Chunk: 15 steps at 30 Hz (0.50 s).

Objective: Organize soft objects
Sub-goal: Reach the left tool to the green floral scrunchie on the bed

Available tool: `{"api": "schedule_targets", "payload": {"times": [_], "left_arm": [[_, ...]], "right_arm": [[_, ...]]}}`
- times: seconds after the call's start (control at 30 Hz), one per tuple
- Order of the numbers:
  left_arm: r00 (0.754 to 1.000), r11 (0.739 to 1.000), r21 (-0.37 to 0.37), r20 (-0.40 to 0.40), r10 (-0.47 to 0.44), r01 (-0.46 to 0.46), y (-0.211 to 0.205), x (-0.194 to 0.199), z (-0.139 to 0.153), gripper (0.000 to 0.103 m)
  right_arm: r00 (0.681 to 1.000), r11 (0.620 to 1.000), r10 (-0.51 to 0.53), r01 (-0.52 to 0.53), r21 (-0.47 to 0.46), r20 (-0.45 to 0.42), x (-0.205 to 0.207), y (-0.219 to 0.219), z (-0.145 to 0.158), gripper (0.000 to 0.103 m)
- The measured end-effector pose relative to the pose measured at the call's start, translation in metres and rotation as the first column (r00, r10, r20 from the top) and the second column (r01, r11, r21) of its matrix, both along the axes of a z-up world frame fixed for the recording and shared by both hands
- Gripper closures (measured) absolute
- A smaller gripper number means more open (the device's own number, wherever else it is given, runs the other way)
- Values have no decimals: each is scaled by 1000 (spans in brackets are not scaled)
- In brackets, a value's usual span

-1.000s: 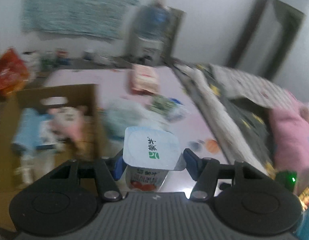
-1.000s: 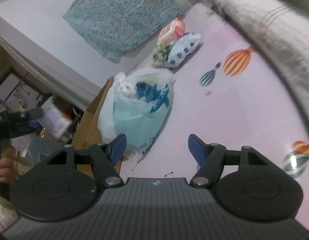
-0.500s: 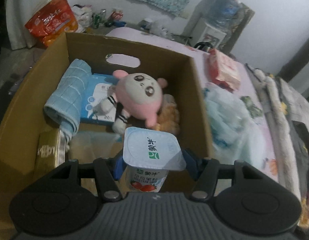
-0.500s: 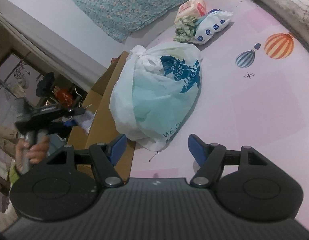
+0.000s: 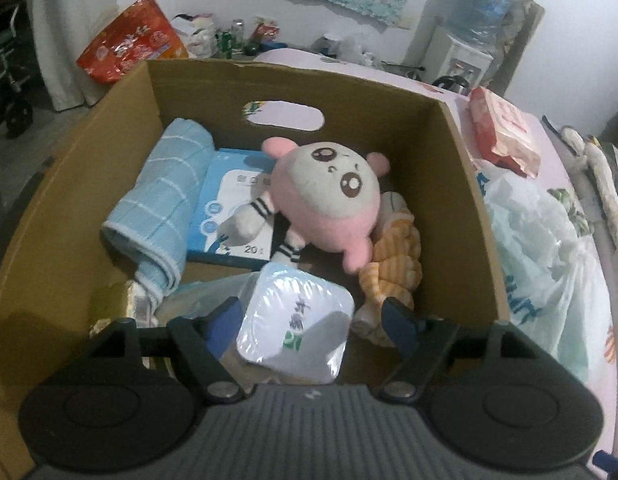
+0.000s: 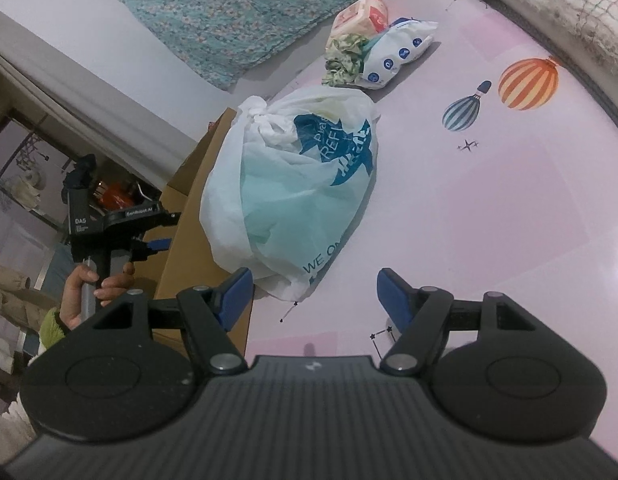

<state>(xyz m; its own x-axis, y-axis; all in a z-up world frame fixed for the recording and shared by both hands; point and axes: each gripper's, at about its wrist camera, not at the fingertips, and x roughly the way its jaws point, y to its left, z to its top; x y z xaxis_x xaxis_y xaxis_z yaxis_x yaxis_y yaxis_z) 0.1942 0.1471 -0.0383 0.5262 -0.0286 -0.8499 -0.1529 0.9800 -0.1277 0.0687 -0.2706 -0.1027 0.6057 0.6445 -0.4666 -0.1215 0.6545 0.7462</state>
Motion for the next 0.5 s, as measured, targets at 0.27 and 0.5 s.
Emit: {"api": "schedule_targets", "payload": {"times": [0.27,0.5], "left_arm": [[990,1000,26,138,-9,6,-22,-26,57,20],[954,984,45,238,-179,174,-90,-30,105,12]], "right_arm": [[1000,1000,-2,2,-9,18,5,-6,3,33],[998,999,-34,36,-31,56,32,-28,12,33]]}}
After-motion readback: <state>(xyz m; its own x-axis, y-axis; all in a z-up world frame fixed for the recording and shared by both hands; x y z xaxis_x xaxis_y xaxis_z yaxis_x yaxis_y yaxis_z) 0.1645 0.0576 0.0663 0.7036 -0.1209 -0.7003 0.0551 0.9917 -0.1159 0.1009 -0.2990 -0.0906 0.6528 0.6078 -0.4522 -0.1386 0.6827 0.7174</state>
